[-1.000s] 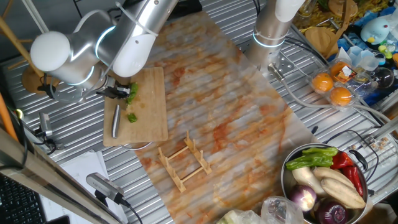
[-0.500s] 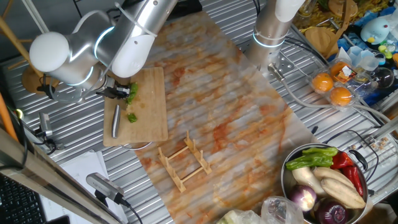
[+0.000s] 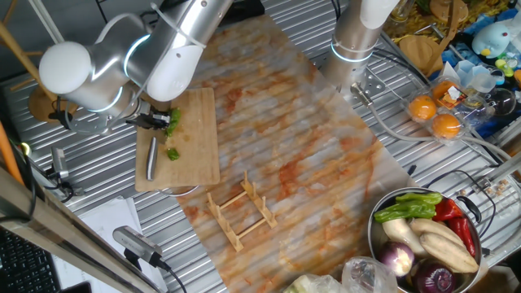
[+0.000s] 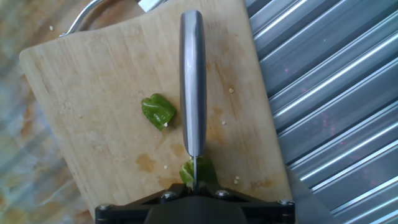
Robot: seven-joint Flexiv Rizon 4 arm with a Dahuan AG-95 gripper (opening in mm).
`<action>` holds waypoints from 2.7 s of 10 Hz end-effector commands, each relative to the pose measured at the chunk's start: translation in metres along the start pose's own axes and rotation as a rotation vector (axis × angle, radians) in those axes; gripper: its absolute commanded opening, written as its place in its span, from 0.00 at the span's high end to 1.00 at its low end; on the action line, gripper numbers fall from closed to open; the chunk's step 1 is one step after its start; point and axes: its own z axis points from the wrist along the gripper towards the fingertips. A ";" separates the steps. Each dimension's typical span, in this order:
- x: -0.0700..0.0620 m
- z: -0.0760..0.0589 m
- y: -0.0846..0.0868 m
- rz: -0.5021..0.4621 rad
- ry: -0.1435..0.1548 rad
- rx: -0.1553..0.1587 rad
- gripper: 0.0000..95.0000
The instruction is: Chop the chili peppers
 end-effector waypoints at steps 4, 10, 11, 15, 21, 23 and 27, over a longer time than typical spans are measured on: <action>0.000 0.000 0.000 0.001 0.000 0.000 1.00; 0.037 -0.043 0.026 0.023 -0.149 0.147 1.00; 0.038 -0.042 0.026 0.018 -0.170 0.169 1.00; 0.033 -0.046 0.016 0.020 -0.193 0.202 1.00; 0.028 -0.033 0.008 0.027 -0.210 0.245 1.00; 0.029 -0.032 0.009 0.038 -0.218 0.241 1.00; 0.032 -0.029 0.012 0.103 -0.242 0.220 1.00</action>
